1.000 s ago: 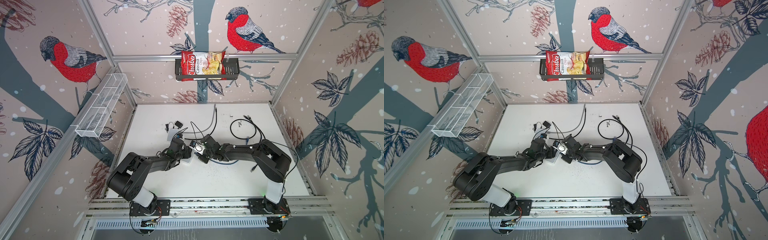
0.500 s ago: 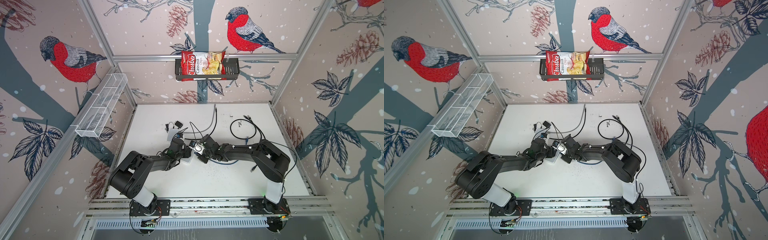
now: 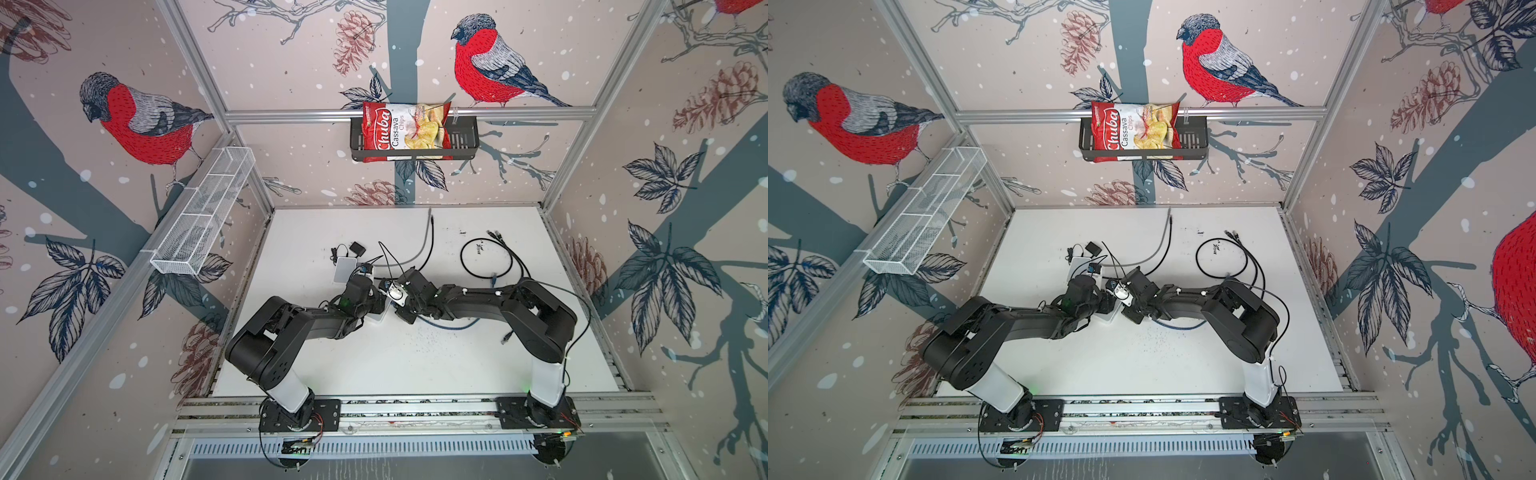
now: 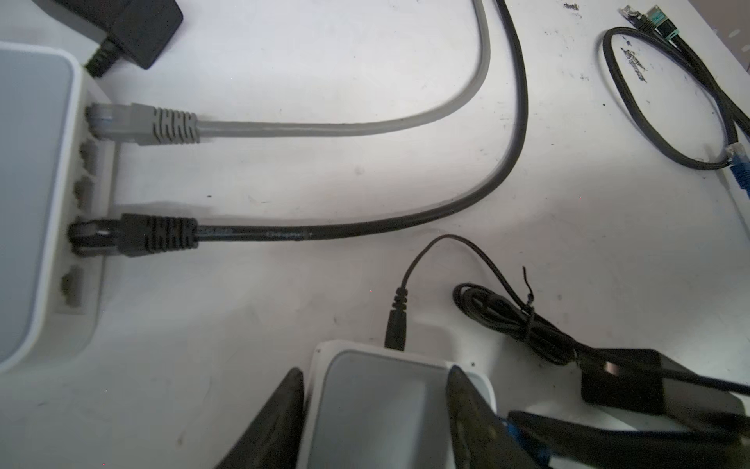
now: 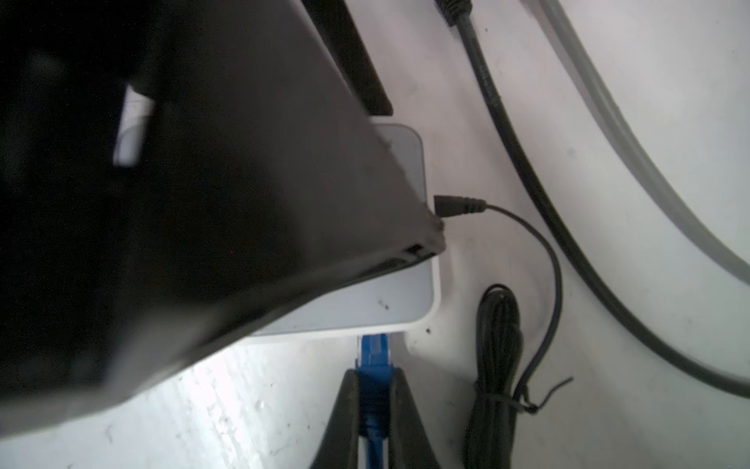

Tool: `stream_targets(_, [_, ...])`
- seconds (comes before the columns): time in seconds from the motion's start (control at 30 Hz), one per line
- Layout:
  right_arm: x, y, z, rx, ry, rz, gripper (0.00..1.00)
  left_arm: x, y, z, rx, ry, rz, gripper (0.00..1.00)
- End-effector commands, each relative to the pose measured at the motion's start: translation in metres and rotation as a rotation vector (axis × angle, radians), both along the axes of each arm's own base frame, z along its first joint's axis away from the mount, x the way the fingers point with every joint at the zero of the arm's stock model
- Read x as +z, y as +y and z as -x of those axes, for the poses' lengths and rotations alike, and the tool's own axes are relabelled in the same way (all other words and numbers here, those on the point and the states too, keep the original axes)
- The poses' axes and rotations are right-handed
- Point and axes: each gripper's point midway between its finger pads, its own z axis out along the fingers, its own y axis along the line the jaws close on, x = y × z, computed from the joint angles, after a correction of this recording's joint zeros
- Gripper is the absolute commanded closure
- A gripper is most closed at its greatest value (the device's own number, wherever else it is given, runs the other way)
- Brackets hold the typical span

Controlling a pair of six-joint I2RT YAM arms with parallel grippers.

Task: Insert the plug into the switch port
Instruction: 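Push the blue ethernet plug into the held switch's port with the right gripper, then open both grippers, releasing the blue plug and switch, and withdraw them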

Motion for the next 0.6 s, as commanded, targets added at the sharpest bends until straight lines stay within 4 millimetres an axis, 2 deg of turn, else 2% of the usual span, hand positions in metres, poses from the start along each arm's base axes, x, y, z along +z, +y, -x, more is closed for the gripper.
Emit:
stream_targets(0.0, [0.043, 0.047, -0.007, 0.094, -0.074, -0.245, 0.94, -0.013, -0.024, 0.039, -0.161, 0.156, 0.064, 0.43])
stream_targets(0.33, [0.011, 0.014, -0.009, 0.018, -0.057, -0.132, 0.94, 0.007, 0.014, 0.016, -0.018, 0.086, 0.005, 0.28])
stream_targets(0.47, [0.002, 0.009, -0.009, 0.017, -0.053, -0.095, 0.93, 0.013, 0.022, 0.009, 0.018, 0.06, -0.008, 0.2])
stream_targets(0.57, [-0.005, 0.008, -0.01, 0.021, -0.054, -0.063, 0.92, 0.015, 0.032, 0.002, 0.069, 0.051, -0.038, 0.08])
